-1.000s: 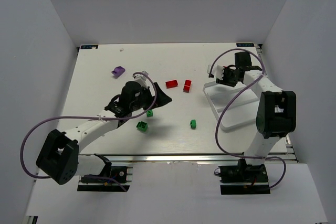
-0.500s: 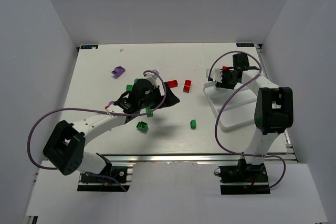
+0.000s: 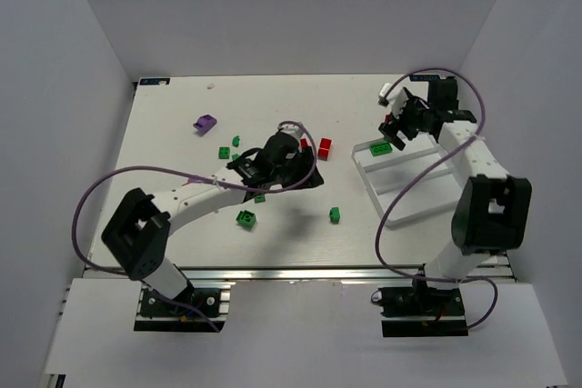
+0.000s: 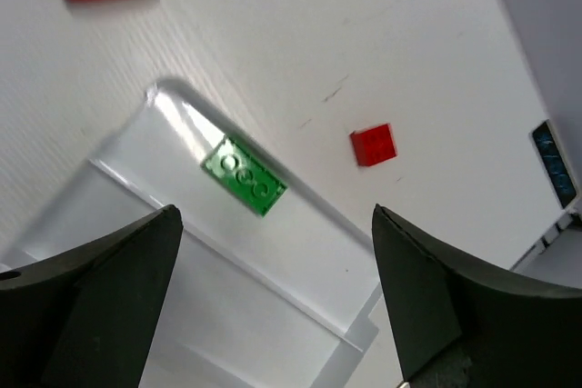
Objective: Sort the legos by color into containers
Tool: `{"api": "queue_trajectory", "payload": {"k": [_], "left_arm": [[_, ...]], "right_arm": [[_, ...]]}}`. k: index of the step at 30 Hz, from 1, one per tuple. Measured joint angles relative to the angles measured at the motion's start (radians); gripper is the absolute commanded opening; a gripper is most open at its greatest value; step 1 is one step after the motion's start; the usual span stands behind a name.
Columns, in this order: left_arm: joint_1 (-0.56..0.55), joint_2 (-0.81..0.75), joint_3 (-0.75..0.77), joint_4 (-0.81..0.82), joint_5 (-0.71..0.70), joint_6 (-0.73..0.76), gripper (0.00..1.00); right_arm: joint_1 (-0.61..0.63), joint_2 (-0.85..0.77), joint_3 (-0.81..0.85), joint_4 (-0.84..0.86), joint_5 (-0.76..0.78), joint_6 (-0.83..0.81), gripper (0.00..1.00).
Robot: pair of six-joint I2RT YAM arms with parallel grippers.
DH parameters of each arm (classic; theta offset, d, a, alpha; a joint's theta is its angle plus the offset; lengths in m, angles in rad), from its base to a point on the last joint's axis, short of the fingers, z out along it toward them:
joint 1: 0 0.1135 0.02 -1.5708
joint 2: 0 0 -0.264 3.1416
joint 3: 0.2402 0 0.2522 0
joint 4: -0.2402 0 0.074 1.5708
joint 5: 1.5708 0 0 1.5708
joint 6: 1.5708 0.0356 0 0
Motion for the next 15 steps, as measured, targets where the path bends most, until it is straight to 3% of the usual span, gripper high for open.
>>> {"api": "queue_trajectory", "payload": {"k": [2, 4, 6, 10, 12, 15], "left_arm": [[-0.022, 0.067, 0.091, -0.086, -0.032, 0.0, 0.62], [-0.044, 0.135, 0.176, -0.163, -0.054, 0.003, 0.7], [-0.064, 0.188, 0.242, -0.261, -0.073, 0.006, 0.79], [-0.098, 0.287, 0.373, -0.39, -0.08, 0.014, 0.84], [-0.111, 0.334, 0.433, -0.454, -0.08, 0.018, 0.84], [-0.127, 0.4, 0.5, -0.527, -0.079, 0.02, 0.84]], "right_arm": [[-0.005, -0.119, -0.068, 0.068, -0.037, 0.122, 0.84], [-0.006, -0.225, -0.126, 0.098, -0.077, 0.217, 0.69], [-0.005, -0.291, -0.158, 0.112, -0.12, 0.308, 0.35], [-0.002, -0.302, -0.193, 0.123, -0.17, 0.449, 0.31], [-0.002, -0.301, -0.229, 0.123, -0.179, 0.498, 0.4], [-0.002, -0.3, -0.262, 0.118, -0.183, 0.547, 0.44]]}}
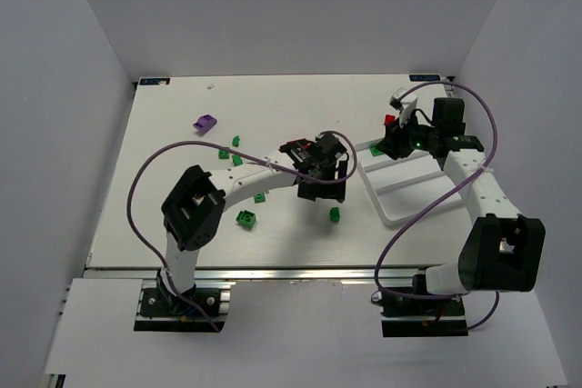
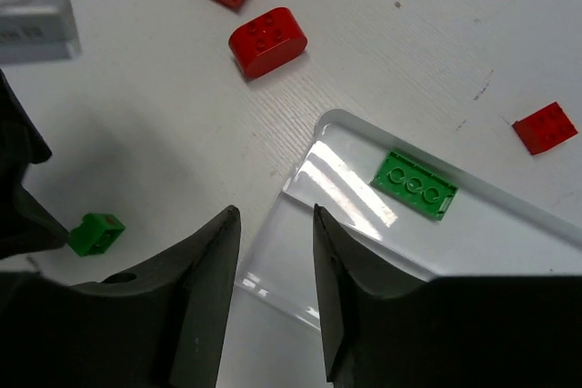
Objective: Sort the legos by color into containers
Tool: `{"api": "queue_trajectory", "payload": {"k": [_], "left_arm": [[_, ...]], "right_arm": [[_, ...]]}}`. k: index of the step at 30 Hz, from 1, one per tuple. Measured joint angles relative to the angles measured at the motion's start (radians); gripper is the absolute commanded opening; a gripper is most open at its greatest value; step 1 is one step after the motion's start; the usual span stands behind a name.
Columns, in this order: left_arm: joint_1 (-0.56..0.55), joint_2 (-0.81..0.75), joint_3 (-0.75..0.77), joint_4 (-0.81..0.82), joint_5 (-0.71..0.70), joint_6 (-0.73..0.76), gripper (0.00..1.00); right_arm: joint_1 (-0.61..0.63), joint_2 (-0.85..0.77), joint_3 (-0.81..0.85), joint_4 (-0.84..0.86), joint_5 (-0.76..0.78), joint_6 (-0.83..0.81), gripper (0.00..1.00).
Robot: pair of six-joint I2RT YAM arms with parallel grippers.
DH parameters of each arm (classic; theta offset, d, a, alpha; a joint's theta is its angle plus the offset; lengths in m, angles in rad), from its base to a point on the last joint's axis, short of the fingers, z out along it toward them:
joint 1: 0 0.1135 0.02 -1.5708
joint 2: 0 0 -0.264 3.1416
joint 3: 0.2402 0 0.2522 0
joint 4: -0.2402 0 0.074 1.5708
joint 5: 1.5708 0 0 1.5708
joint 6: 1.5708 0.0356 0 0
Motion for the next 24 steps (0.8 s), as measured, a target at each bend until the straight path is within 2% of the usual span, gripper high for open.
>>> {"api": "queue_trajectory", "payload": {"k": [8, 24], "left_arm": [[-0.029, 0.129, 0.137, -0.153, 0.008, 0.006, 0.82], [-0.042, 0.259, 0.277, -0.23, 0.039, 0.053, 0.73]], "right_arm": [[-0.032, 0.0, -0.003, 0.026, -0.002, 0.063, 0.46], [-0.051, 0.0, -0.011, 0.044, -0.005, 0.086, 0.45]]}}
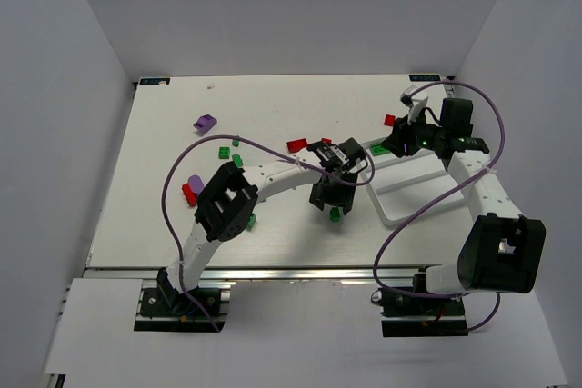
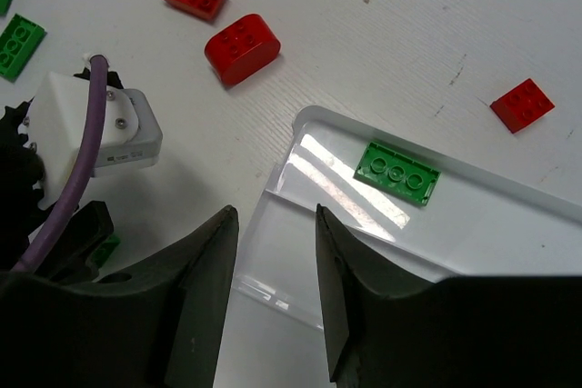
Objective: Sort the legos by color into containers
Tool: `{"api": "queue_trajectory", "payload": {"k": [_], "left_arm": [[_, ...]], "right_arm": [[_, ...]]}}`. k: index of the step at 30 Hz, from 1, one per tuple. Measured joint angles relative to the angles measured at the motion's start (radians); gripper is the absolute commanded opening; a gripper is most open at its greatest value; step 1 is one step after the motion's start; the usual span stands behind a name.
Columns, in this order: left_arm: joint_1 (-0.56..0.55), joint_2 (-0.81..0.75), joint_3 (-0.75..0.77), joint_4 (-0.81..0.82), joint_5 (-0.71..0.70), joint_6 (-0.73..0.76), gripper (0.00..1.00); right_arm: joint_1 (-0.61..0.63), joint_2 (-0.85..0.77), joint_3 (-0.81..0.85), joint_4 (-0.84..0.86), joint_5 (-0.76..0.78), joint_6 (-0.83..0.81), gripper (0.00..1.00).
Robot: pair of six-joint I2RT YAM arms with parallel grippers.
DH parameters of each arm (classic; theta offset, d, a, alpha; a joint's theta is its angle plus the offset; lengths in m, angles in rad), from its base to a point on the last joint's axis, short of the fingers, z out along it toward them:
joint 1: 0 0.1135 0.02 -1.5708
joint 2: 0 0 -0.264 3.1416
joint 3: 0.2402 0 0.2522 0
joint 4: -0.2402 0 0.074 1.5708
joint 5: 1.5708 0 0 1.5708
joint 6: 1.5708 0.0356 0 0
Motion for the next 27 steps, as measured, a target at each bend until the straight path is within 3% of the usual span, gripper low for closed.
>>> {"api": "queue_trajectory", "payload": {"k": [11, 14, 15, 21, 22, 24, 25, 27], "left_arm": [[0.0, 0.054, 0.033, -0.027, 0.014, 0.024, 0.56], [0.0, 0.062, 0.045, -0.037, 0.013, 0.027, 0.39], [0.0, 0.062, 0.045, -0.038, 0.013, 0.033, 0.29], [0.0, 0.058, 0.051, -0.038, -0.015, 0.031, 0.12], [0.001, 0.055, 0.051, -0.032, -0.019, 0.031, 0.06], [0.008, 0.045, 0.051, -0.015, -0.021, 0.033, 0.03], [0.013, 0.039, 0.051, -0.002, -0.013, 0.035, 0.02], [0.029, 0.025, 0.052, 0.036, 0.012, 0.045, 0.02]], "right_arm": [[-0.002, -0.001, -0.024, -0.002, -0.001, 0.001, 0.45], [-0.003, -0.001, -0.024, -0.002, -0.001, 0.001, 0.45], [-0.004, -0.001, -0.024, -0.002, -0.002, 0.001, 0.45], [-0.011, -0.001, -0.024, -0.003, -0.003, 0.001, 0.44], [-0.011, -0.001, -0.024, -0.003, -0.004, 0.001, 0.38], [-0.017, -0.001, -0.022, -0.004, -0.005, 0.004, 0.27], [-0.021, -0.001, -0.019, -0.004, -0.007, 0.008, 0.13], [-0.032, -0.001, -0.009, -0.004, -0.013, 0.016, 0.0]]}}
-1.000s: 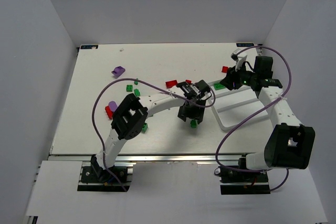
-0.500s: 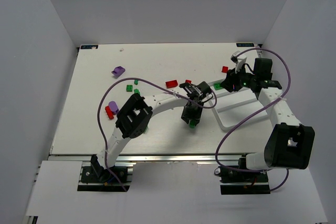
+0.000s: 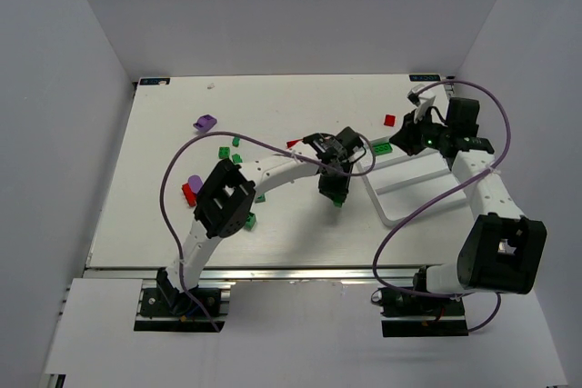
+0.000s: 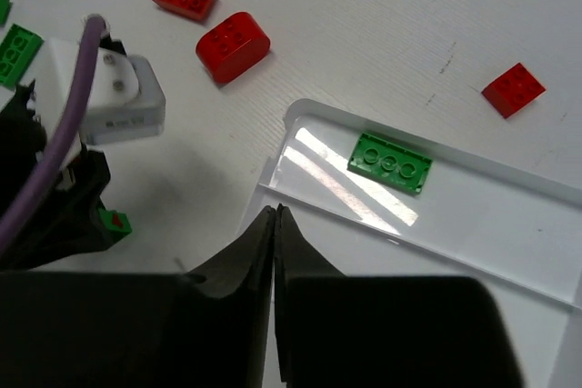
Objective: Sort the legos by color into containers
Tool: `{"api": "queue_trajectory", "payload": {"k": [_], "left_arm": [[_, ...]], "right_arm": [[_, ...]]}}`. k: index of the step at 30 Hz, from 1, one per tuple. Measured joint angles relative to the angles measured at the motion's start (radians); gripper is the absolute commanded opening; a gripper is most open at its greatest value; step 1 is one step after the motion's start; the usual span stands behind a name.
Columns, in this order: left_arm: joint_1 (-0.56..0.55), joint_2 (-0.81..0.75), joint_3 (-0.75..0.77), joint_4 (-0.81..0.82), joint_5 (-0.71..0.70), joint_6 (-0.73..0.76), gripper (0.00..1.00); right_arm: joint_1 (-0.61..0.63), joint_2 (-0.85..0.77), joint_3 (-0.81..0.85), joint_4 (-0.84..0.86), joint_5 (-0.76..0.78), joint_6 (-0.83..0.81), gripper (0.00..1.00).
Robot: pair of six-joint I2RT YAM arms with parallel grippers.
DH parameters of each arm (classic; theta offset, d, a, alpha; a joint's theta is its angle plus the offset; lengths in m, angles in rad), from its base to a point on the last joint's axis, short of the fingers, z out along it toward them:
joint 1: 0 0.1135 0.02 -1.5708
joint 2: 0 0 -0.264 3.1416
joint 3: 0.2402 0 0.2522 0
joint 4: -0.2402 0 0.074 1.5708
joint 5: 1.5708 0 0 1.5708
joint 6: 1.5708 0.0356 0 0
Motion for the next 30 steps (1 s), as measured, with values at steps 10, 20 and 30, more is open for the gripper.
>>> {"api": "queue_trajectory", "payload": {"k": [10, 20, 30], "left_arm": [[0.169, 0.046, 0.279, 0.226, 0.152, 0.106, 0.06], [0.166, 0.158, 0.317, 0.516, 0.255, 0.084, 0.15], [0.16, 0.237, 0.315, 0.605, 0.251, 0.05, 0.34]], "right_arm": [[-0.031, -0.003, 0.031, 0.007, -0.01, 0.027, 0.0], [-0.042, -0.003, 0.032, 0.007, -0.011, 0.028, 0.0], [-0.05, -0.002, 0.032, 0.007, -0.014, 0.028, 0.0]]}}
